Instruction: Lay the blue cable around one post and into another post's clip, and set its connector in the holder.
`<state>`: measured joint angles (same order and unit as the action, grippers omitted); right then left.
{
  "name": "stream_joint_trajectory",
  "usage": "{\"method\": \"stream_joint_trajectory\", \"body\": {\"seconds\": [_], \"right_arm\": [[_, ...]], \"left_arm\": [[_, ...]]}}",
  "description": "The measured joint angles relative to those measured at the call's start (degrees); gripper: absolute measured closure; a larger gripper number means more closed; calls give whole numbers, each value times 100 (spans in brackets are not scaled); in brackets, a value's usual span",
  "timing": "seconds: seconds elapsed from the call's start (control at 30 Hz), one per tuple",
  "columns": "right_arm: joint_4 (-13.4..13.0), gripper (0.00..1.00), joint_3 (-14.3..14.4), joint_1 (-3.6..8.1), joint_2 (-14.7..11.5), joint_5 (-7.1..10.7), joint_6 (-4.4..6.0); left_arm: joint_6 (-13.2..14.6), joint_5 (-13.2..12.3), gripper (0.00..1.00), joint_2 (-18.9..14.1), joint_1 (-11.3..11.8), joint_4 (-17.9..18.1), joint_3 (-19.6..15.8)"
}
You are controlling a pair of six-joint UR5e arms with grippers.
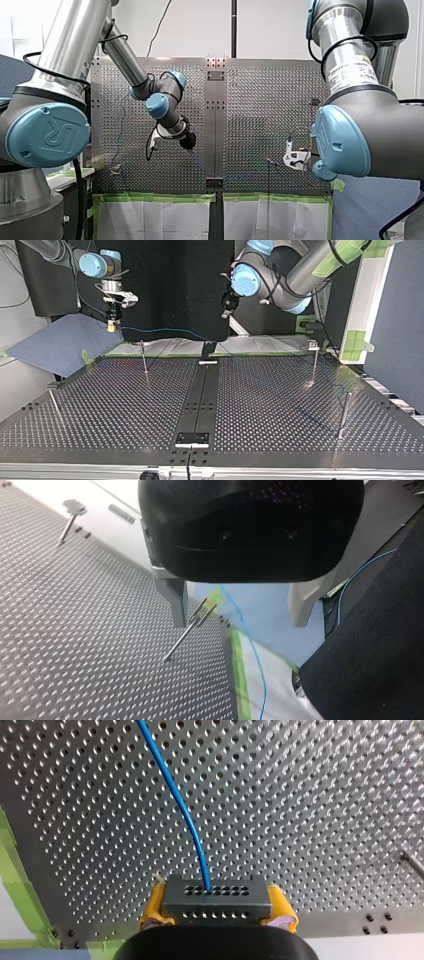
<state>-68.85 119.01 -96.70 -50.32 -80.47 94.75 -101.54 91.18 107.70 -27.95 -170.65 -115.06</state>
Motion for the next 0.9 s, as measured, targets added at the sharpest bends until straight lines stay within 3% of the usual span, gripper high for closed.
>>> {"method": "stream_joint_trajectory", "body": {"seconds": [0.27,0.53,0.9], "right_arm": [[125,100,34,-109,-192,20,-12],[219,100,137,-185,-597,57,104],[116,100,271,-230,-674,85,146]], "left_arm": [[9,-14,0,423,-351,421,195],[16,73,0,853,-533,850,607],[-11,97,0,1409,-641,1407,1162]]}}
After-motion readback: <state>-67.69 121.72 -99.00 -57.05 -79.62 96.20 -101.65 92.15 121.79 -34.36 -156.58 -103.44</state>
